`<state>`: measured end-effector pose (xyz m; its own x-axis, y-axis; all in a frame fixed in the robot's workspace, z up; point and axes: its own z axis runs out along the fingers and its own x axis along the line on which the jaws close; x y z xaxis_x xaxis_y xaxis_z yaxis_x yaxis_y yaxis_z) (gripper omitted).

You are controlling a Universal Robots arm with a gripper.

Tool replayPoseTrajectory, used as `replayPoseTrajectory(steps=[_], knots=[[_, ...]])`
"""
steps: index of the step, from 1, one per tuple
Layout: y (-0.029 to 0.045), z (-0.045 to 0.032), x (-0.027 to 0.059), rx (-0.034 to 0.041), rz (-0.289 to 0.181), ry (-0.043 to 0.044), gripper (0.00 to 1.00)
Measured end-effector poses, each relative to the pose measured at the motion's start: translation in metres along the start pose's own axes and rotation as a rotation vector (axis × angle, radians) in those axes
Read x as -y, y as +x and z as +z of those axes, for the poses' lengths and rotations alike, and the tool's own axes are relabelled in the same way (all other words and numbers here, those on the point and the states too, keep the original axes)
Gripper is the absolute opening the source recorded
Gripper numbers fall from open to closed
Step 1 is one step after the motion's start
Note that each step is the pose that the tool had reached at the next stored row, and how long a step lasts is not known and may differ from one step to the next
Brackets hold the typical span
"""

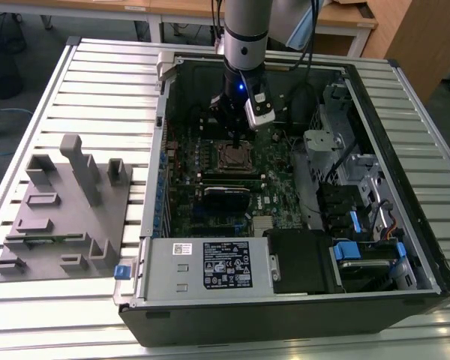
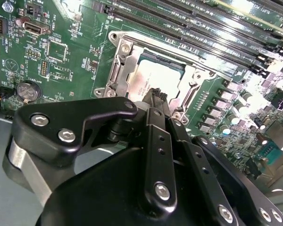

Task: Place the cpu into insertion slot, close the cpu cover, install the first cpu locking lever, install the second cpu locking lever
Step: 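Install the first cpu locking lever, then install the second cpu locking lever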

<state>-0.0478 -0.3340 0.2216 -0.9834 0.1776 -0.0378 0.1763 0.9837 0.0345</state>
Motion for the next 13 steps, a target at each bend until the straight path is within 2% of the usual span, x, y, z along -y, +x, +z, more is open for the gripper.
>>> replayPoseTrajectory(steps=[13], knots=[[0.0, -0.001, 0.0, -0.0003, -0.01, -0.0004, 0.1]])
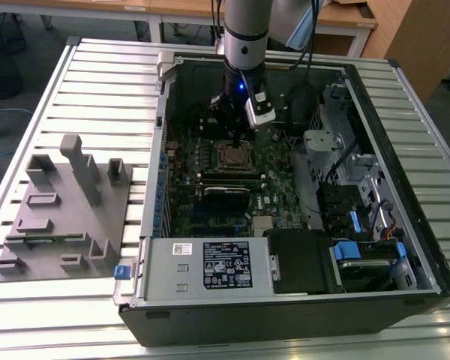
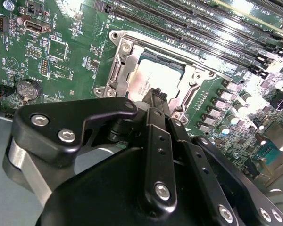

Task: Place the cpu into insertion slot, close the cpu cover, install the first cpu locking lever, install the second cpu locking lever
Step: 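Install the second cpu locking lever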

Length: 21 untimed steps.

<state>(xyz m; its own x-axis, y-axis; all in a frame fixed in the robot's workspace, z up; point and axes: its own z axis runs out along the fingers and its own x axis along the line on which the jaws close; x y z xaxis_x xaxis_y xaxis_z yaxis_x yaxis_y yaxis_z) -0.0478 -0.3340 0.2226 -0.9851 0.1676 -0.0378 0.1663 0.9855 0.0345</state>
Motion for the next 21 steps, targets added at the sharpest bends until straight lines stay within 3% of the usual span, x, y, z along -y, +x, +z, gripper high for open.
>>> replayPoseTrajectory(steps=[9, 21], knots=[[-0.0012, -0.0002, 0.007, 0.0, 0.0, 0.0, 0.1], [-0.0014, -0.0056, 0.007, -0.0001, 0.0, -0.0007, 0.1]])
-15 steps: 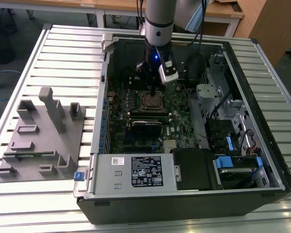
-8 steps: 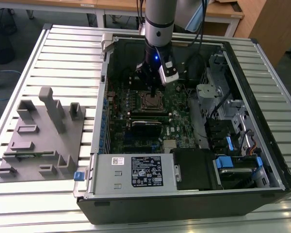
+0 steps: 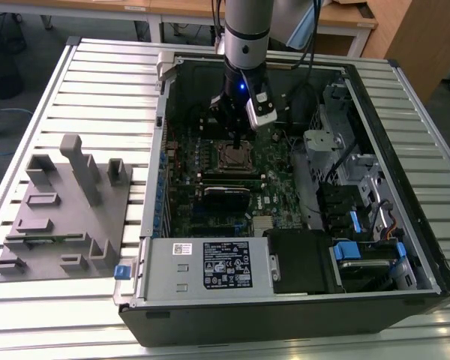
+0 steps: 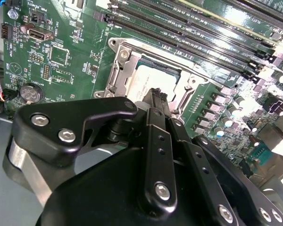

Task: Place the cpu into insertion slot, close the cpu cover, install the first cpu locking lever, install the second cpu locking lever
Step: 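Install the second cpu locking lever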

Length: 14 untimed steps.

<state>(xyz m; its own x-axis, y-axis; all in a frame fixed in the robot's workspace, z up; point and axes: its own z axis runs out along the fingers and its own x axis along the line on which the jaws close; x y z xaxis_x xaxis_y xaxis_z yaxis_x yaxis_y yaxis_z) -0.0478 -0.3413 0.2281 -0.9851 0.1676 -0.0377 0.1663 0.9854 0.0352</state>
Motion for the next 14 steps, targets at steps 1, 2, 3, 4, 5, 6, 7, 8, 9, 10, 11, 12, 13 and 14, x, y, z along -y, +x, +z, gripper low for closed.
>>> replayPoseTrajectory(steps=[1, 2, 3, 4, 5, 6, 7, 8, 9, 10, 11, 12, 13, 14], knots=[[0.0, 0.0, 0.0, 0.0, 0.0, 0.0001, 0.1], [0.0, 0.0, 0.0, 0.0, 0.0, 0.0, 0.1], [0.0, 0.0, 0.0, 0.0, 0.0, 0.0001, 0.1], [0.0, 0.0, 0.0, 0.0, 0.0, 0.0001, 0.1], [0.0, -0.0003, 0.0001, -0.0001, 0.0, 0.0002, 0.1], [0.0, -0.0009, 0.0001, -0.0002, 0.0, 0.0005, 0.1], [0.0, -0.0016, 0.0001, -0.0001, 0.0, 0.0003, 0.1], [-0.0001, -0.0021, 0.0, -0.0001, 0.0, 0.0001, 0.1], [-0.0001, -0.0023, -0.0001, -0.0001, 0.0, 0.0, 0.1], [-0.0001, -0.0026, 0.0, -0.0001, 0.0, 0.0, 0.1], [-0.0001, -0.0029, -0.0001, -0.0001, 0.0, 0.0, 0.1], [-0.0001, -0.0029, -0.0001, -0.0001, 0.0, 0.0, 0.1], [-0.0001, -0.0029, -0.0001, -0.0001, 0.0, 0.0, 0.1], [-0.0001, -0.003, 0.0, -0.0001, 0.0, 0.0001, 0.1]])
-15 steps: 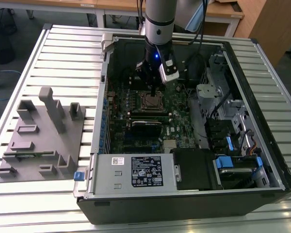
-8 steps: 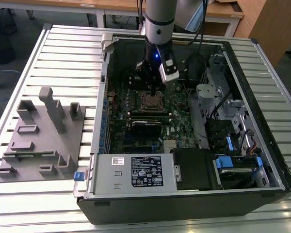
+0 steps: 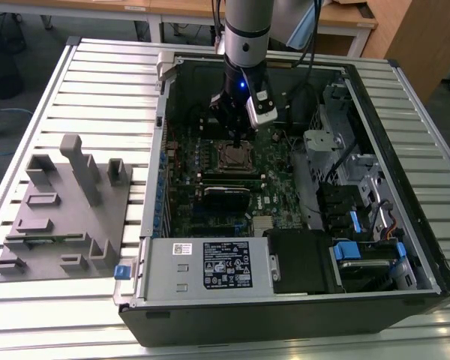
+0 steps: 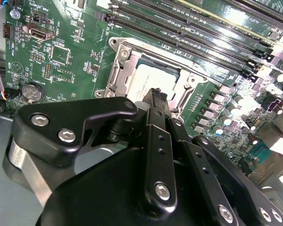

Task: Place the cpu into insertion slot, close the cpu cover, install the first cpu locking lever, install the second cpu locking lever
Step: 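Install the second cpu locking lever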

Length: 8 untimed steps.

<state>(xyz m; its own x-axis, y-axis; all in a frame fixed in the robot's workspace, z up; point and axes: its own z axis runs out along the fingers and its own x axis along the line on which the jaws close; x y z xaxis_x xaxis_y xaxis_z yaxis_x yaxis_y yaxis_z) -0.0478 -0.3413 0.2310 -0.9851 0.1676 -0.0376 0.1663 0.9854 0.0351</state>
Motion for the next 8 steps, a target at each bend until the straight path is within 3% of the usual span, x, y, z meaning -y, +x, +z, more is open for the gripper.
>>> replayPoseTrajectory(steps=[8], knots=[[0.0, -0.0013, 0.0, -0.0002, 0.0, 0.0005, 0.1]])
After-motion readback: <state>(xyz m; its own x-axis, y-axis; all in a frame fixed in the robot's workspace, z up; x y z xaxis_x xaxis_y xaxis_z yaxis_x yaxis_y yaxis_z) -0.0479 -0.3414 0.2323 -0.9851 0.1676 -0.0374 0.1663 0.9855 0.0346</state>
